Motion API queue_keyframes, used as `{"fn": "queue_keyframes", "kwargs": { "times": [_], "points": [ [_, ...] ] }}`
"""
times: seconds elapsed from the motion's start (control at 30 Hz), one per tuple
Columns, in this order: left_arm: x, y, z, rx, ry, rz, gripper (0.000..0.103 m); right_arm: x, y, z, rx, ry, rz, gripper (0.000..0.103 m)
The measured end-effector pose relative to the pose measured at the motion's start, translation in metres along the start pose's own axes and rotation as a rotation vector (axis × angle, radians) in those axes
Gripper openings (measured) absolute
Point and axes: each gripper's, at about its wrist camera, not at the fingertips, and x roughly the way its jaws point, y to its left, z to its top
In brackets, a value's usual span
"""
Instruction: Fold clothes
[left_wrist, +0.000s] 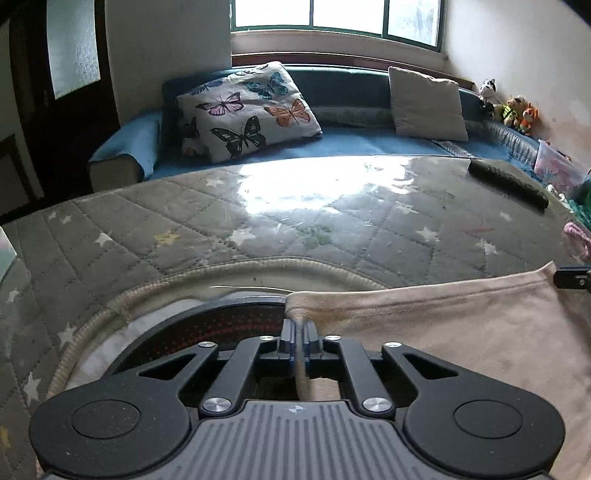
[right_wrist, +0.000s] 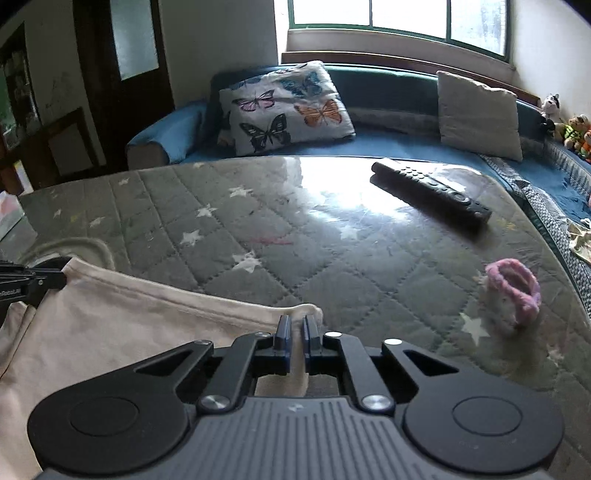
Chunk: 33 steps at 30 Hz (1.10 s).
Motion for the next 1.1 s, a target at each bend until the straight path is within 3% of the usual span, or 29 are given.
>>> {"fn": "queue_keyframes", "kwargs": {
  "times": [0.07, 0.17, 0.2, 0.23, 0.43, 0.7, 0.93, 1.1],
  "points": [
    [-0.005, -0.001, 0.000, 0.009, -0.006, 0.006, 0.010, -0.009, 0.005, 0.000, -0.025, -0.004, 0.018, 0.013],
    [-0.021, -0.006, -0.002, 0.018, -0.024, 0.024, 0.042, -0.033, 0.019, -0.007, -0.076, -0.019, 0.064, 0.027],
    [-0.029, -0.009, -0.004, 0.028, -0.037, 0.018, 0.044, -0.042, 0.025, -0.010, -0.095, -0.020, 0.087, 0.037],
    [-0.036, -0.013, -0.006, 0.041, -0.046, 0.010, 0.044, -0.050, 0.031, -0.015, -0.117, -0.020, 0.106, 0.042],
    [-0.068, -0.042, -0.026, 0.113, -0.061, -0.055, 0.058, -0.093, 0.065, -0.060, -0.240, 0.009, 0.189, 0.045],
    [-0.072, -0.086, -0.053, 0.194, -0.041, -0.102, 0.082, -0.126, 0.071, -0.119, -0.258, 0.042, 0.145, 0.054],
    [-0.068, -0.100, -0.068, 0.253, -0.037, -0.106, 0.084, -0.155, 0.075, -0.146, -0.279, 0.029, 0.128, 0.047],
    [-0.065, -0.102, -0.070, 0.252, -0.024, -0.102, 0.084, -0.171, 0.099, -0.139, -0.330, -0.019, 0.260, 0.046]
  ]
}}
